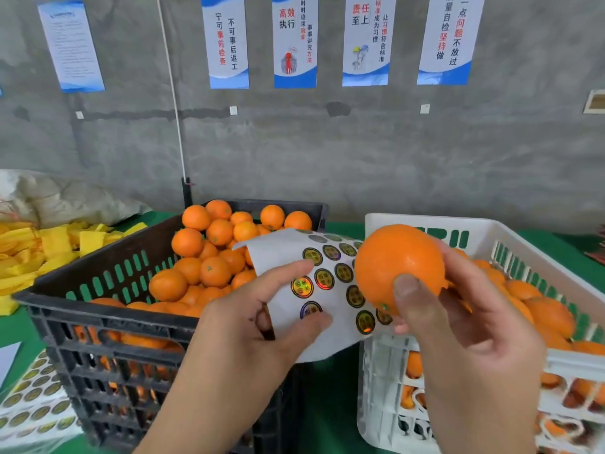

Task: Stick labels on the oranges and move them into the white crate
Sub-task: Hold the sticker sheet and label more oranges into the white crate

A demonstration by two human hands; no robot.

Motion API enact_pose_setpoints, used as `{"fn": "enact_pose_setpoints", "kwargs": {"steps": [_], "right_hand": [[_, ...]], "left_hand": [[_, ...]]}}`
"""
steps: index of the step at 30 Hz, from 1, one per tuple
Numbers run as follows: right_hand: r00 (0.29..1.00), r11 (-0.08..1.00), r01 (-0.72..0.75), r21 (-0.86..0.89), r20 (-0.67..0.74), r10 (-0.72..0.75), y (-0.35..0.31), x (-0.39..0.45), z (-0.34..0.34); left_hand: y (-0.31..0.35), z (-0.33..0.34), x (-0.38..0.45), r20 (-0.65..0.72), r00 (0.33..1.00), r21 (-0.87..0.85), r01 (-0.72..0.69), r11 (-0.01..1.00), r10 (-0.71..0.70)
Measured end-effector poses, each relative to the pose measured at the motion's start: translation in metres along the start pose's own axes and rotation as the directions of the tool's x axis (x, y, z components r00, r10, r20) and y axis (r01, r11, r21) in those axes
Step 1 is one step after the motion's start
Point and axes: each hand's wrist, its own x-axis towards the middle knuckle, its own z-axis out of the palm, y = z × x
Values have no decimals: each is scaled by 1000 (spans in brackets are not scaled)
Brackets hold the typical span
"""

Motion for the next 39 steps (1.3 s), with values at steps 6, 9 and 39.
{"fn": "enact_pose_setpoints", "kwargs": {"steps": [6,9,39], "right_hand": [[998,999,-34,-4,60,34,7,-4,4],[997,1000,-24,-8,74,25,9,-6,6],[928,991,-111,-70,350,128,22,-7,7]], "left_hand": [[-4,-6,0,8,1000,-7,-18,1000,18],[-6,-7,1,-19,997,7,-80,997,80],[3,11,2,-188,979,-195,-113,974,76]]}}
